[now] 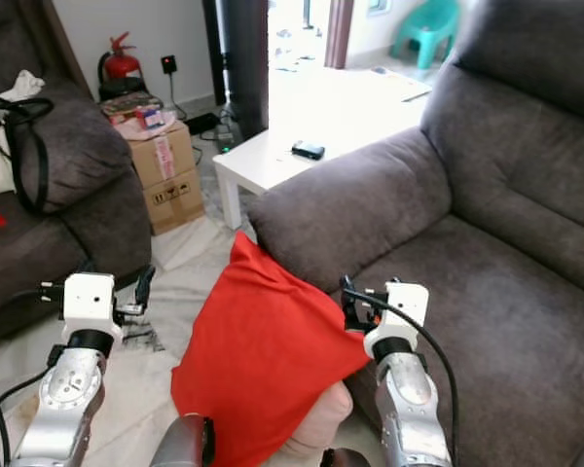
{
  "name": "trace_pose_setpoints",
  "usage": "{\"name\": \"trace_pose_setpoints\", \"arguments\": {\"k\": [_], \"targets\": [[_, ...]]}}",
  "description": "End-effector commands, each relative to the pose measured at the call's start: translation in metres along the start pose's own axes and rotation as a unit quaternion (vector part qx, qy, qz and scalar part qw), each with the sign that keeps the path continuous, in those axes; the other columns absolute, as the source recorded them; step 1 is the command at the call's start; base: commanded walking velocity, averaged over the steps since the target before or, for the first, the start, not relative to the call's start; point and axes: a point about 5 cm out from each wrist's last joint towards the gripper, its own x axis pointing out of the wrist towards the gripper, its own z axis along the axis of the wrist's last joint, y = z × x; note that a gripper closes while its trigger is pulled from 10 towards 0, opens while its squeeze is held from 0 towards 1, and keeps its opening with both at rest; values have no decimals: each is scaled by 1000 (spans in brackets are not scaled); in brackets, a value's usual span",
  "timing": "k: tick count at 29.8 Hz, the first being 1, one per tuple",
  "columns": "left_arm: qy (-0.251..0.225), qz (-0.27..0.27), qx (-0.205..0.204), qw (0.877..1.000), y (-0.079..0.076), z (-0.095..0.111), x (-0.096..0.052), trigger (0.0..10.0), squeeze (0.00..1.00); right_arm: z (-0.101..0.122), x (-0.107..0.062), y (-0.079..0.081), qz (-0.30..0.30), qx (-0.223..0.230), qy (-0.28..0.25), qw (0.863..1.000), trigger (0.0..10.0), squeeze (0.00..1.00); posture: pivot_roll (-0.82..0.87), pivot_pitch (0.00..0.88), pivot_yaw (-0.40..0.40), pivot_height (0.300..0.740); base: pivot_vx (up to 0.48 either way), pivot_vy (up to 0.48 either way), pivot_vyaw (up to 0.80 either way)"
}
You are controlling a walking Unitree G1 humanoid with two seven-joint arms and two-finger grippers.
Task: Move the pillow to the sofa from floor
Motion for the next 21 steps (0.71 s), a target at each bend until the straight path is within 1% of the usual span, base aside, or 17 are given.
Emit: {"name": "trace_pose_setpoints", "arguments": {"k": [1,6,8,13,17,21], "targets": [[0,-11,-11,1000,-8,1,1,10000,0,-2,-4,-12,-15,-3,8,1000,10000,0,88,40,-12,616,352,0,0],[1,-12,-9,1000,-8,1,1,10000,0,-4,-5,-13,-13,-7,14,1000,10000,0,86,43,-12,616,355,0,0],[0,-23,1,1000,-11,0,1,10000,0,-7,-6,-17,-16,-15,23,1000,10000,0,86,43,-12,616,0,0,0],[3,-34,-2,999,-14,-1,0,10000,0,-14,-8,-27,-31,-20,42,998,10000,0,88,49,-10,616,0,0,0],[7,-35,-3,999,-15,-2,-2,10000,0,-21,-13,-39,-50,-2,56,997,10000,0,86,50,-8,616,0,0,0],[14,-38,-2,999,-14,-6,-2,10000,0,-35,-21,-51,-62,16,87,994,10000,0,78,53,-1,616,0,0,0]]}}
